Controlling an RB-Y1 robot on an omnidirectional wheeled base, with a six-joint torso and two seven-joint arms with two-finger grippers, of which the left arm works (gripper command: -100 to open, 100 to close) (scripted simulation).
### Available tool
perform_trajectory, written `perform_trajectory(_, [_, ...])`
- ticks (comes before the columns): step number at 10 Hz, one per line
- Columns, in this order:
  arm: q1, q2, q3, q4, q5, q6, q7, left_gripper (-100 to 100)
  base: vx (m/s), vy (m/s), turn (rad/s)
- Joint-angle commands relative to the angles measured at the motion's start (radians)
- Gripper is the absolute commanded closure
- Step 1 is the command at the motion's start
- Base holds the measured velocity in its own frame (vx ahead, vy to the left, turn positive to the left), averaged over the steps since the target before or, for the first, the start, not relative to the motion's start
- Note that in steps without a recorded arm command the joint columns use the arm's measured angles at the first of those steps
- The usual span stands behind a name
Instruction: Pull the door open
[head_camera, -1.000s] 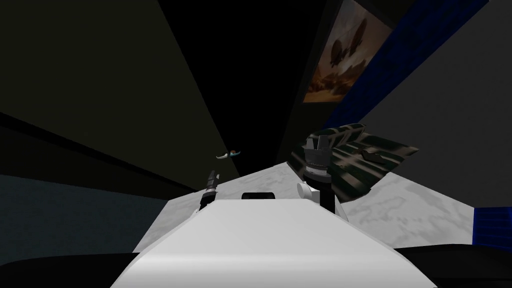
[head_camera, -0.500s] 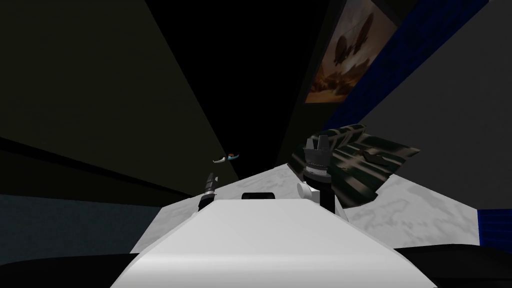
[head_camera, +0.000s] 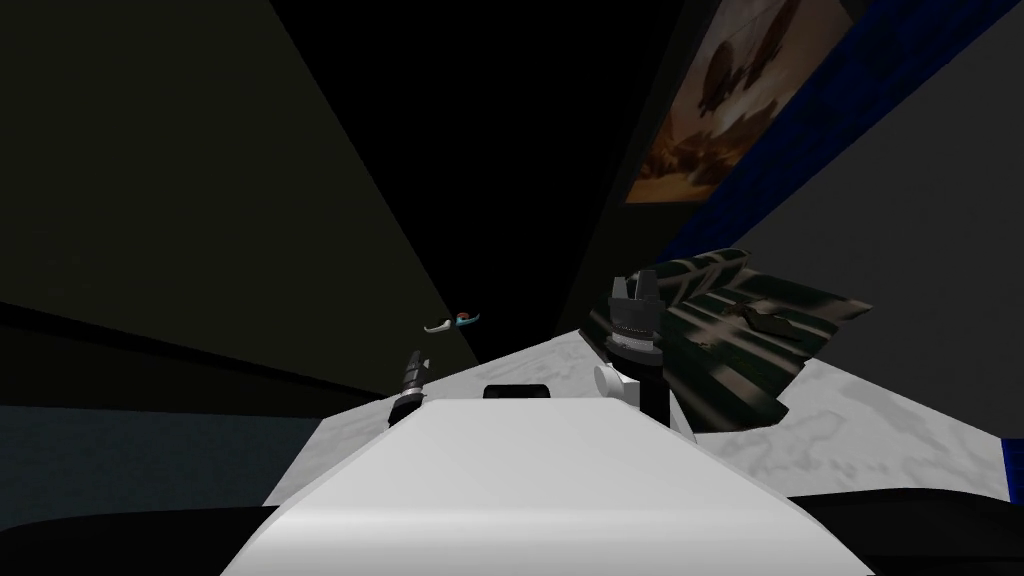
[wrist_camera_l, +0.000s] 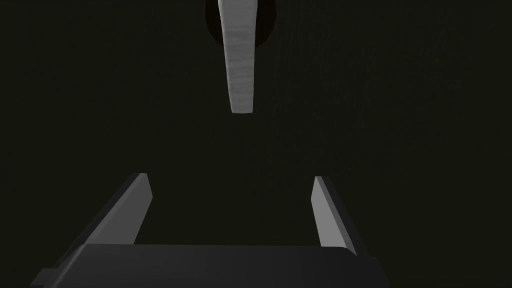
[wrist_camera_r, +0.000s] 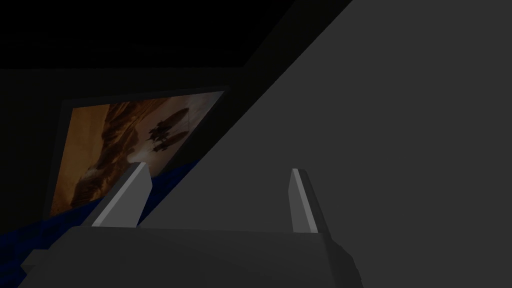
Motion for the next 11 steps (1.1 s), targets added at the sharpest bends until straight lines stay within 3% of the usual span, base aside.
perform_trajectory(1, [0.010, 0.013, 0.029, 0.029, 0.013, 0.000, -0.009, -100, 0.107, 0.087, 0.127])
perform_trajectory(4, [0.004, 0.018, 0.047, 0.048, 0.021, 0.009, -0.021, -100, 0.132, 0.107, 0.037])
perform_trajectory(7, [-0.041, -0.009, 0.018, 0.042, 0.008, 0.009, -0.028, -100, 0.160, 0.116, -0.098])
perform_trajectory(8, [-0.065, -0.025, -0.003, 0.033, -0.001, 0.006, -0.029, -100, 0.188, -0.044, -0.218])
perform_trajectory(10, [-0.063, -0.029, -0.003, 0.022, -0.001, 0.015, -0.033, -100, 0.128, -0.069, -0.069])
perform_trajectory(11, [-0.063, -0.029, -0.003, 0.022, -0.001, 0.015, -0.033, 100, -0.008, 0.003, 0.012])
